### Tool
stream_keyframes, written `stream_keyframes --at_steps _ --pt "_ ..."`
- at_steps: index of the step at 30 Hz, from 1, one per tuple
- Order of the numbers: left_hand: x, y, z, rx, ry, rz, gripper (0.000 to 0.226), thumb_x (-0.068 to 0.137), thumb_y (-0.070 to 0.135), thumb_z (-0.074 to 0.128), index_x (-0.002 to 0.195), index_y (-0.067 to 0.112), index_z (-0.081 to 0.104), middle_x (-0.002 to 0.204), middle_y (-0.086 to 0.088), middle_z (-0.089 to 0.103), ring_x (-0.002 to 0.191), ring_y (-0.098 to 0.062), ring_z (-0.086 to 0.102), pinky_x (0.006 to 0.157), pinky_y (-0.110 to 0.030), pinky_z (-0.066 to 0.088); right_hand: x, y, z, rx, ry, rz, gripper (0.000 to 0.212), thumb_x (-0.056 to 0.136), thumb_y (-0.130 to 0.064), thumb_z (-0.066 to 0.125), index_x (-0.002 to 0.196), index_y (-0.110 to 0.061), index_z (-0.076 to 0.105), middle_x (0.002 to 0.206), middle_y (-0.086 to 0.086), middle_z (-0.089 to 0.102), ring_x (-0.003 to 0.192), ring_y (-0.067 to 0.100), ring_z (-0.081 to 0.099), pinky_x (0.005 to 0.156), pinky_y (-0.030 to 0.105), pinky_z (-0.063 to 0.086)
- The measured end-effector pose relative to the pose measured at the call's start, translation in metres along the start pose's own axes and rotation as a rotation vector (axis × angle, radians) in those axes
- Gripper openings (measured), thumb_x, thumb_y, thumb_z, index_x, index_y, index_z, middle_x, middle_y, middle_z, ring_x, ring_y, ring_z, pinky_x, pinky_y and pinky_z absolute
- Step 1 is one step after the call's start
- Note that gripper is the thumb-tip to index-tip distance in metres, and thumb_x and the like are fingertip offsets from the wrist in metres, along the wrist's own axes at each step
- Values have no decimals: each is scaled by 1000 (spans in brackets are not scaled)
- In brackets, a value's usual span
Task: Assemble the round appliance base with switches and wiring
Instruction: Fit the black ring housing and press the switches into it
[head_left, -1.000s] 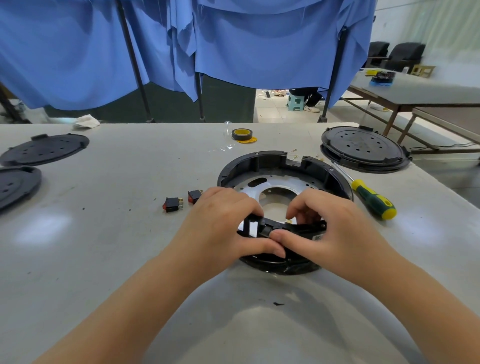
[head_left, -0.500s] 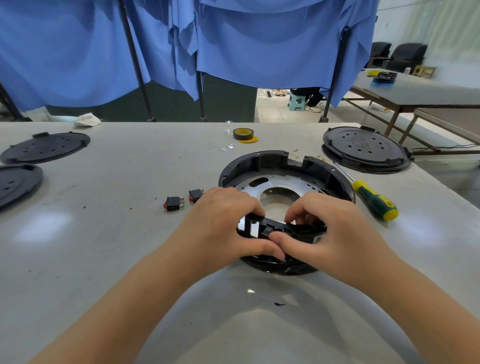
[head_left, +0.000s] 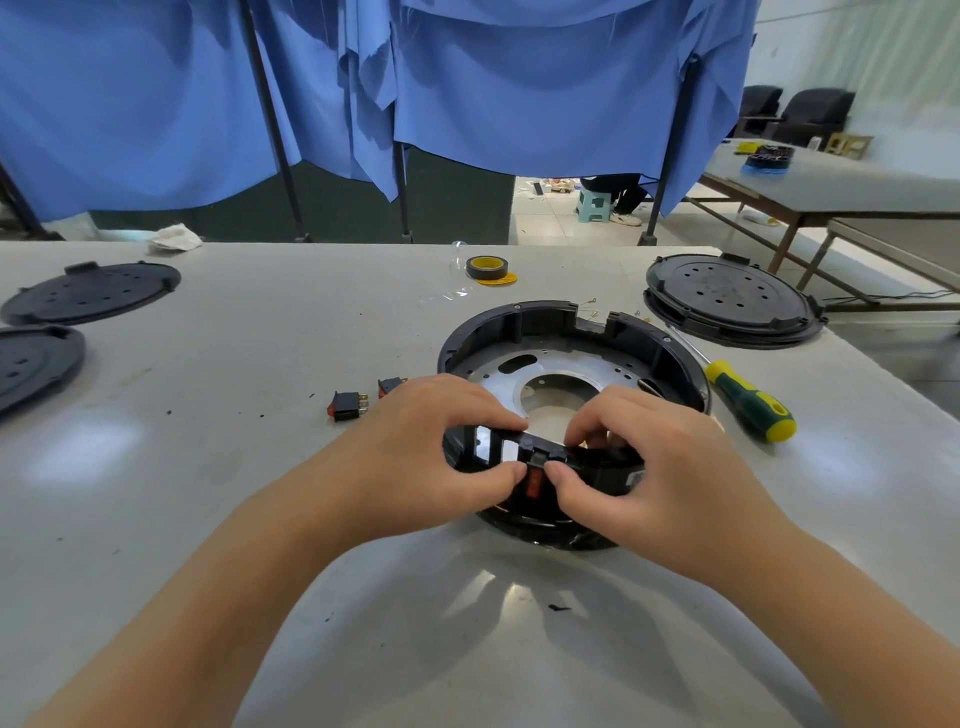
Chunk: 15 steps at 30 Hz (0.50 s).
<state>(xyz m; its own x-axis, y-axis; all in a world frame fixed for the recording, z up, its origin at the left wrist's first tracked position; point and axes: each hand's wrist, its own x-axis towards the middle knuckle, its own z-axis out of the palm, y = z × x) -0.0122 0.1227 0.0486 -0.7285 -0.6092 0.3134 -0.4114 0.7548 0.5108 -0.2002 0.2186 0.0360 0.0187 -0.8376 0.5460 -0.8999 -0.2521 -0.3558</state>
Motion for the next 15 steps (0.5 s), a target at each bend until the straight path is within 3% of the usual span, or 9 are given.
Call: stream_keyframes --at_steps 11,15 --pt "2 0 1 -6 30 -1 30 75 43 68 103 34 74 91 34 61 101 10 55 87 -11 44 3 -3 0 -3 8 48 19 72 -43 62 76 -25 60 67 -14 52 64 8 52 55 31 46" --pt "3 -2 3 -31 48 -21 23 78 34 74 101 35 75 88 36 60 100 10 55 88 -15 45 2 -5 0 -12 14 56 19 72 -44 62 76 -26 59 65 -15 49 63 7 51 52 28 43"
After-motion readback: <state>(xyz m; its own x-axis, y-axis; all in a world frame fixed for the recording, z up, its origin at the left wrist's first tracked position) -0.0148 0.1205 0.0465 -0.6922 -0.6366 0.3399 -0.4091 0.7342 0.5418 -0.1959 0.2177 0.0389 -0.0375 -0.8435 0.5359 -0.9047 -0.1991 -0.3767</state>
